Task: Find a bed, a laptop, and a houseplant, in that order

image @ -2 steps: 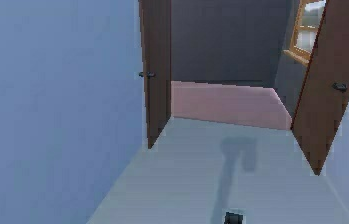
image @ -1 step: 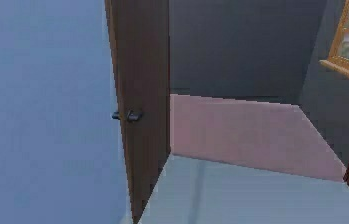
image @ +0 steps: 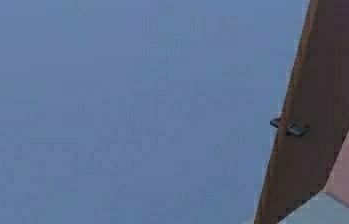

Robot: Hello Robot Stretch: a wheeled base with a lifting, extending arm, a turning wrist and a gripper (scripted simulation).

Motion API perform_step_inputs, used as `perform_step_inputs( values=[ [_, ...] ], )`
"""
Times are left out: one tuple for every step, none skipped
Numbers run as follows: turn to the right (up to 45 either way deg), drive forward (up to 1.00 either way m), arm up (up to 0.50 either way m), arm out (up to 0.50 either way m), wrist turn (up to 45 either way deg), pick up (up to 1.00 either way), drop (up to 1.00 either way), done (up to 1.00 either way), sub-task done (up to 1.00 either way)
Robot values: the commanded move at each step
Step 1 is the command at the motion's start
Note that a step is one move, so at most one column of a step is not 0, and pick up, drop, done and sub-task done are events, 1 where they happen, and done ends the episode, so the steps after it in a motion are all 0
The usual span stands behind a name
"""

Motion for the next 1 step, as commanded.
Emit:
perform_step_inputs(
  values=[
    [-15.0,0.0,0.0,0.0,0.0,0.0,0.0,0.0,0.0]
  ],
)
